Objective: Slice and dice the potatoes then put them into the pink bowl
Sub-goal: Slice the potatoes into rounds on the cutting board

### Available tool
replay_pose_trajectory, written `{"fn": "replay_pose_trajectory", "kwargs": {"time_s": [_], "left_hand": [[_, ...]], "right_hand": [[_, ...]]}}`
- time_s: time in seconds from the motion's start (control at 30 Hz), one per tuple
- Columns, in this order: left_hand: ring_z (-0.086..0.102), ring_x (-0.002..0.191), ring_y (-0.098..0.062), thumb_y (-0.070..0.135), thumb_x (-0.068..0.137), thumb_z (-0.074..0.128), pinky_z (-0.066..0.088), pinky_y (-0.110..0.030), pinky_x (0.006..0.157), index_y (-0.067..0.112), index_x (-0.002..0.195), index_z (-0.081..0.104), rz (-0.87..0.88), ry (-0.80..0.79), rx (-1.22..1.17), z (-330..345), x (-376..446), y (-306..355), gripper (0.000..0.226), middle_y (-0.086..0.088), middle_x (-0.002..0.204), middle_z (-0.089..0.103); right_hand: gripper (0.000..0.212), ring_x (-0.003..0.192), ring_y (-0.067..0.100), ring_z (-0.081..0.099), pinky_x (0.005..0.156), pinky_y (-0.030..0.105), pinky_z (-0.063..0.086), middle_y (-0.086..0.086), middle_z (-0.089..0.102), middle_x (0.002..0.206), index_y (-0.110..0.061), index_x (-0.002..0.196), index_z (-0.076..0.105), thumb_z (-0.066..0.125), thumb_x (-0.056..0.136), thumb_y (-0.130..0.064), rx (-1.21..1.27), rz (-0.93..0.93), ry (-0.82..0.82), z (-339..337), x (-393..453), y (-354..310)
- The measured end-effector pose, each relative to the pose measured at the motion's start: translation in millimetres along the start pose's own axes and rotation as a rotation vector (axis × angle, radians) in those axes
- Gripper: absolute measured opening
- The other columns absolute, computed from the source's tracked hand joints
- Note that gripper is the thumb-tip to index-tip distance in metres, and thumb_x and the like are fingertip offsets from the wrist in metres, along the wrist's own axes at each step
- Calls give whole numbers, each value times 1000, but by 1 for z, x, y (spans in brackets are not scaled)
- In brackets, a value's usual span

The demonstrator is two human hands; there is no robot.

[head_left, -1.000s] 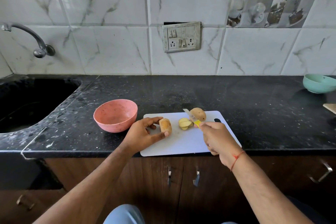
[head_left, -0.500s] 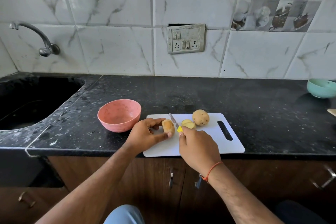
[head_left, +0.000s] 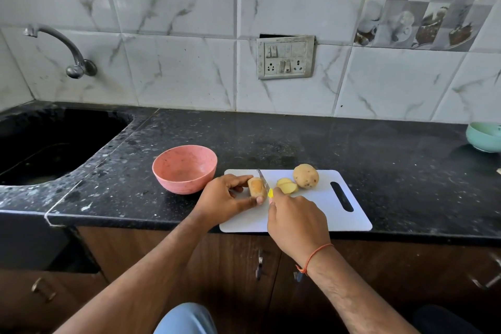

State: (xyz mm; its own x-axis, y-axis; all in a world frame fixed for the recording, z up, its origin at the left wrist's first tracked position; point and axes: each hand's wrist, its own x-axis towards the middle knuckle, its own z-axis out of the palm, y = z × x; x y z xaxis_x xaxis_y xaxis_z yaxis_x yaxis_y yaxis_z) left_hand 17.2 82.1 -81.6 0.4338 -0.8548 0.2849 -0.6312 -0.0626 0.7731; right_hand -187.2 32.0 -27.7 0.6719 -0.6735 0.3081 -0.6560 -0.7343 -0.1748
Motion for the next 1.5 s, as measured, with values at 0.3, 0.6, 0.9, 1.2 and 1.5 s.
{"fn": "replay_pose_trajectory", "kwargs": {"time_s": [0.3,0.6,0.9,1.2,1.5], "left_hand": [[67,103,7,72,70,85,57,-24,91,39,136,71,-4,2,13,0,1,-2,75,26,116,73],[67,101,6,65,72,89,58,-27,92,37,135,72,1,10,16,1,1,-3,70,24,114,74],[67,103,8,62,74,89,56,-22,93,35,134,73,3,7,37,3,3,-3,68,24,116,73],[66,104,5,67,75,85,50,-16,85,35,136,71,31,-2,58,5,3,-3,71,21,116,71],[66,104,5,72,73,79,51,-19,85,39,135,72,45,1,49,3,2,-2,71,24,113,73]], "right_hand": [[40,85,21,68,55,29,36,1,71,98,-22,144,50,35,110,-34,-15,-22,29,4,0,-1],[37,85,23,68,48,27,27,3,72,100,-20,142,50,38,109,-30,-80,-52,8,1,1,-4],[22,88,25,64,62,34,41,3,65,98,-23,119,61,44,105,-26,-42,-48,-89,-8,19,0],[20,91,28,62,65,35,41,5,64,102,-18,116,61,46,103,-21,-80,-26,-142,-11,24,-8],[21,84,23,59,66,34,43,3,64,98,-23,114,62,43,107,-31,5,-15,-157,-10,13,3]]}}
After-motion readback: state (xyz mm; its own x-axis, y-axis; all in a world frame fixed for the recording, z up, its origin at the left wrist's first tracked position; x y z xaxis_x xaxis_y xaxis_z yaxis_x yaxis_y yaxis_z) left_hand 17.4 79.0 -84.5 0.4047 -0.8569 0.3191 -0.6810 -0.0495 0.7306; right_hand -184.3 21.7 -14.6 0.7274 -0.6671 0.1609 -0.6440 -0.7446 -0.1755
